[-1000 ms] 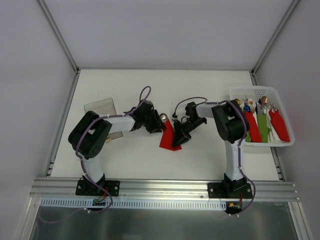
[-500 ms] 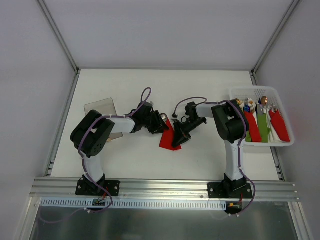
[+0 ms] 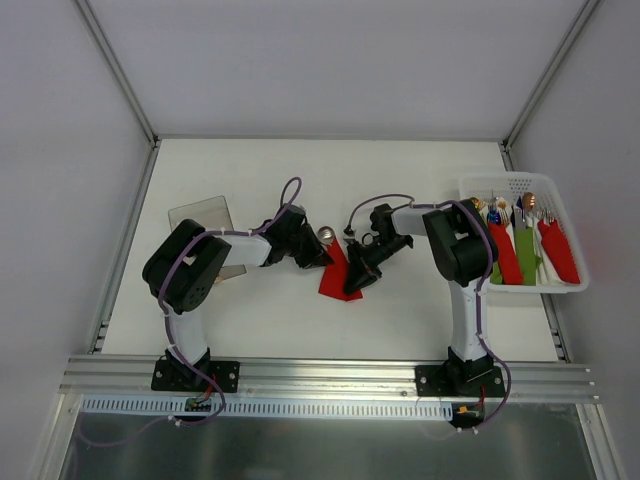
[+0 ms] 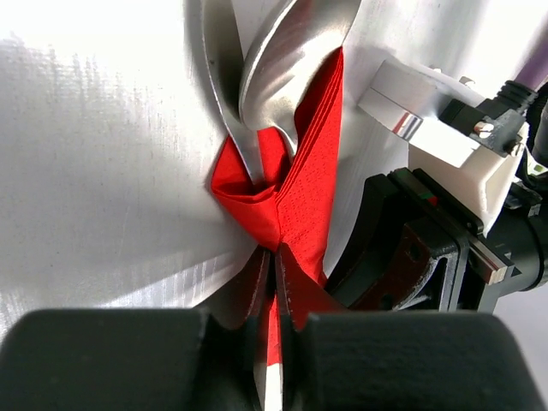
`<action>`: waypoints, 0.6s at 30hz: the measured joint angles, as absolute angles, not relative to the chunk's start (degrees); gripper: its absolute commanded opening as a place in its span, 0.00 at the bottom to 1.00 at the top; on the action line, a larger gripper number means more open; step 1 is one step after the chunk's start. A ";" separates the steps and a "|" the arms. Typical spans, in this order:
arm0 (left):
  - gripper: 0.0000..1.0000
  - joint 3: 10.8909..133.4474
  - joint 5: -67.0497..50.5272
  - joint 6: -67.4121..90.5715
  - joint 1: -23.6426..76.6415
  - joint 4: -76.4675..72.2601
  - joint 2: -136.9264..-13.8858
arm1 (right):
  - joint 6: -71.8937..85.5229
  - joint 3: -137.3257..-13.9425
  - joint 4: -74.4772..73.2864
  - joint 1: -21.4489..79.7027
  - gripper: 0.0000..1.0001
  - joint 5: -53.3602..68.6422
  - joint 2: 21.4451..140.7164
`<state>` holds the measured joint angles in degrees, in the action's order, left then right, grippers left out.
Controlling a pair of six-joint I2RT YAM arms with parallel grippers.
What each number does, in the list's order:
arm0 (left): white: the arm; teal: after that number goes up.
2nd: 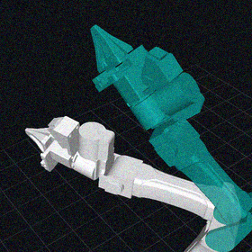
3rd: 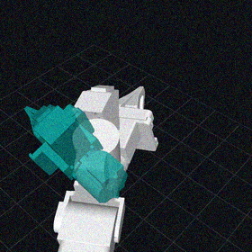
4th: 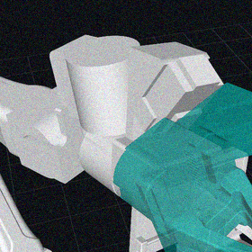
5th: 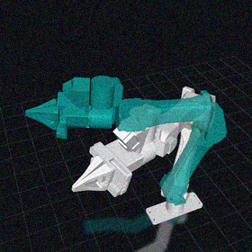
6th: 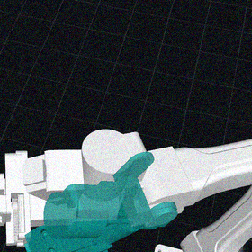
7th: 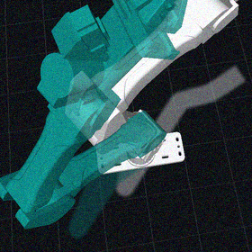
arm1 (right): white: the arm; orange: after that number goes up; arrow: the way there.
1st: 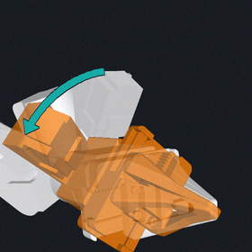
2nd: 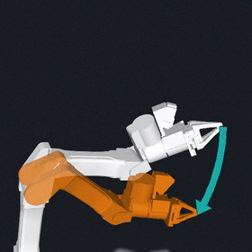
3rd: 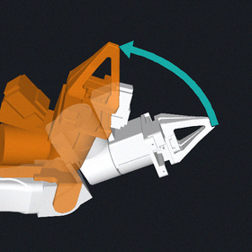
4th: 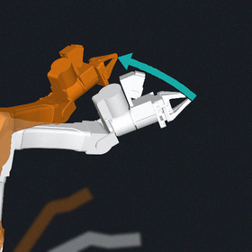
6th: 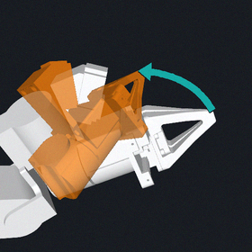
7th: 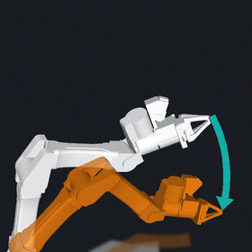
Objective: Place the utensils on the paper napkin and roll it up
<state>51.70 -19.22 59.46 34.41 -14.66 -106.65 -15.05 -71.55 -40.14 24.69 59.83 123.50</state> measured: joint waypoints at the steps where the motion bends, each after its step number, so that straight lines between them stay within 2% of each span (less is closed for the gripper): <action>1: 0.00 51.77 -19.22 59.44 34.41 -14.68 -106.65 | -15.03 -71.57 -40.12 24.69 0.22 59.88 123.52; 5: 0.00 52.16 -19.49 58.54 34.44 -14.61 -106.91 | -14.96 -71.57 -40.14 24.67 0.25 60.14 123.52; 14: 0.00 52.38 -19.49 51.20 34.44 -14.50 -106.37 | -15.18 -71.68 -41.01 20.64 0.45 61.56 122.08; 18: 0.00 52.38 -19.51 48.27 34.41 -13.96 -105.75 | -16.16 -71.99 -40.95 16.62 0.50 61.39 120.84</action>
<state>52.38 -19.51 48.27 34.41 -13.96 -105.75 -16.16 -71.99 -40.95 16.62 61.39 120.84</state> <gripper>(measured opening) 0.010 0.484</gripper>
